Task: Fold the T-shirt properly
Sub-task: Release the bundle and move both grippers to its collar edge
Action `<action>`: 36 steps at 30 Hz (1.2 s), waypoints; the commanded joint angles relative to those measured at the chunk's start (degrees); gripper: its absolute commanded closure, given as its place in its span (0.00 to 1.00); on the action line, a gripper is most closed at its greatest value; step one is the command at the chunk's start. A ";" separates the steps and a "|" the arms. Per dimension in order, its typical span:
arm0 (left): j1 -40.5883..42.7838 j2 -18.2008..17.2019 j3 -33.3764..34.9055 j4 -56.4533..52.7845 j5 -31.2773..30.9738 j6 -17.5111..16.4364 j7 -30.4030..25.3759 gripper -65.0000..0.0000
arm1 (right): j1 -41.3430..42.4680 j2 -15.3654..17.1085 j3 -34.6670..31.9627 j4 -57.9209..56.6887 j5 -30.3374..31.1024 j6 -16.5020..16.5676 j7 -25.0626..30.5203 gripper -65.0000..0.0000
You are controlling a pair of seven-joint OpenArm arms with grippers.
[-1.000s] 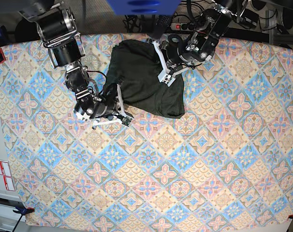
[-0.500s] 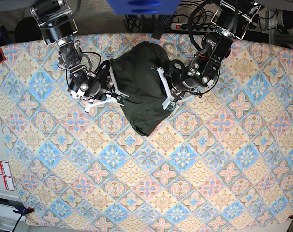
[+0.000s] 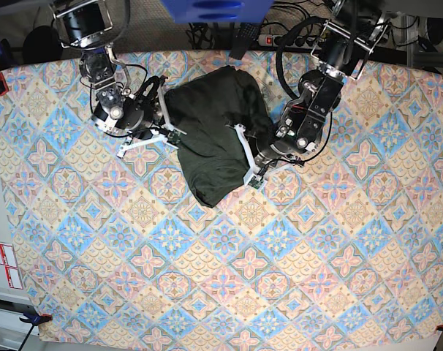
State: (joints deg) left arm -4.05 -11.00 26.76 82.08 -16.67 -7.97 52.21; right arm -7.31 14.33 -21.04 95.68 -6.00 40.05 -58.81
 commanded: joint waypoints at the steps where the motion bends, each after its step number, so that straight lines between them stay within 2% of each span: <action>1: -0.65 -0.38 -0.26 2.00 0.27 -0.25 -0.56 1.00 | 0.67 0.13 0.25 1.33 0.51 -0.05 0.56 0.94; 3: -0.12 -2.31 -0.26 2.53 1.06 -0.25 -0.56 1.00 | 0.67 0.13 0.25 1.33 0.51 -0.05 0.56 0.94; 7: -0.12 -3.90 -0.35 2.44 2.82 -0.25 -1.00 1.00 | 0.59 0.13 -0.19 1.33 0.51 -0.05 0.56 0.94; 10: -0.30 -3.90 -0.87 2.44 5.63 -0.17 -1.00 1.00 | 0.59 0.13 -0.28 1.33 0.51 -0.05 0.48 0.94; 13: -0.21 -3.46 -4.83 2.00 10.20 -0.17 -1.08 1.00 | 0.59 0.05 -0.28 1.33 0.51 -0.05 0.12 0.94; 17: -0.30 -1.96 -8.96 0.33 13.11 -0.17 -1.17 1.00 | 0.50 0.05 -0.37 1.33 0.51 -0.05 0.12 0.94; 24: -0.30 -1.79 -9.66 1.13 12.49 -0.17 -0.56 1.00 | 0.50 -0.04 -0.37 1.33 0.51 -0.05 0.12 0.94; 26: 1.81 -1.79 -11.42 3.23 9.24 -0.25 -0.56 1.00 | 0.50 -0.04 -0.37 1.33 0.51 -0.05 0.12 0.94; 29: 4.10 -1.79 -17.84 6.14 0.97 -0.34 -0.29 1.00 | 0.50 -0.04 -0.28 1.33 0.51 -0.05 0.21 0.94; 33: 4.80 -1.79 -28.04 5.87 -11.86 -0.43 4.81 0.87 | 0.50 -0.04 -0.28 1.33 0.51 -0.05 0.30 0.94; 36: 6.65 -1.79 -33.66 5.87 -21.71 -0.43 7.53 0.85 | 0.50 -0.04 -0.28 1.33 0.51 -0.05 0.39 0.94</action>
State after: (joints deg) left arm 2.66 -12.58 -6.72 87.18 -37.71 -7.99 59.44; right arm -7.46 13.98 -21.47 95.90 -5.72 40.05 -58.70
